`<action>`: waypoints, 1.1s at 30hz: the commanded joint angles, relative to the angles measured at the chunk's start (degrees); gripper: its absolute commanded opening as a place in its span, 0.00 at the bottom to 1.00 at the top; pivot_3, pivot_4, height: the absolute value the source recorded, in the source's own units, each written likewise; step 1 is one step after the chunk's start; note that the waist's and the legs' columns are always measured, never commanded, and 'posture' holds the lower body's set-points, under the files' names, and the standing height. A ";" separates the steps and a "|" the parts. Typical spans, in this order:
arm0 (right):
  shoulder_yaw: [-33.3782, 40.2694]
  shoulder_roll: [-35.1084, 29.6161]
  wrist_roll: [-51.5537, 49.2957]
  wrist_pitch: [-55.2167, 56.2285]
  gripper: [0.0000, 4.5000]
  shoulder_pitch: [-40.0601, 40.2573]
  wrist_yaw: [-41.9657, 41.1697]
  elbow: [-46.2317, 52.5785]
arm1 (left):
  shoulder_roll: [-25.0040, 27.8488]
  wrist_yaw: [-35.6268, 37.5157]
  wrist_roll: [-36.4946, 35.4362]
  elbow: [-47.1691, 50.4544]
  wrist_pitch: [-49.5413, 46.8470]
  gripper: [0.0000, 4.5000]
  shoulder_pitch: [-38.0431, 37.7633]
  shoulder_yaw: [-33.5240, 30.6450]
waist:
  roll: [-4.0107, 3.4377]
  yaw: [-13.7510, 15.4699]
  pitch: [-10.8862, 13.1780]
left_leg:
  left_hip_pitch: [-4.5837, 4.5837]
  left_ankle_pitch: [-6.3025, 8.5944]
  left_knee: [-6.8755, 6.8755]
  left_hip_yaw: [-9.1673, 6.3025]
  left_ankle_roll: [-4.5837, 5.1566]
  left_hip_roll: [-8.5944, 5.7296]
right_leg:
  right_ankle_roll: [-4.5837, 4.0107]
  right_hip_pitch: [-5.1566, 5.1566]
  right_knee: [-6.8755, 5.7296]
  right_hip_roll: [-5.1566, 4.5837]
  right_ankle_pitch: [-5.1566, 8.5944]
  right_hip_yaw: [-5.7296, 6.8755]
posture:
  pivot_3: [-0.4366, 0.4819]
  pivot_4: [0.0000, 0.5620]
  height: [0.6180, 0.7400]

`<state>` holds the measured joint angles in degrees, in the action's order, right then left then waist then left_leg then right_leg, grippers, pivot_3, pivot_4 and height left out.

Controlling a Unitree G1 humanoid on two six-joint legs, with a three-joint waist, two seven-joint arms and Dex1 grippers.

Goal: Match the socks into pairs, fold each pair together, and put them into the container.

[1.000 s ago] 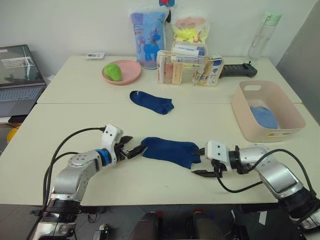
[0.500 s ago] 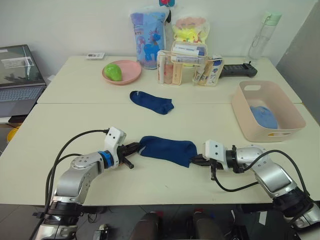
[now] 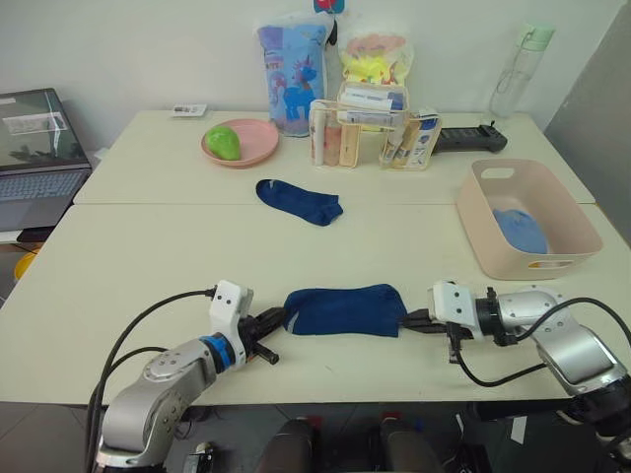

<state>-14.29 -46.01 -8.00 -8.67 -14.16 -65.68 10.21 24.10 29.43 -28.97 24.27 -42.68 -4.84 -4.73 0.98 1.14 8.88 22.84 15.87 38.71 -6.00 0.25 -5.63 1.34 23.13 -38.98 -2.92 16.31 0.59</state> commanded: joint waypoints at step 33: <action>-3.42 3.64 5.06 5.93 0.47 3.12 1.44 -0.75 | 18.61 26.48 24.69 -19.61 47.04 0.72 6.46 13.27 | -0.07 0.14 0.01 | -0.03 0.00 -0.05 0.00 0.00 0.01 | -0.02 -0.01 0.03 0.00 0.01 0.01 | 0.48 0.27 1.00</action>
<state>-17.84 -42.23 -3.47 -2.77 -10.96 -64.39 10.20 42.50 56.53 -6.63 7.27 3.69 1.44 8.29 0.91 1.28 8.89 22.78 15.88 38.66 -6.00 0.25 -5.62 1.32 23.09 -38.95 -2.91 16.32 0.60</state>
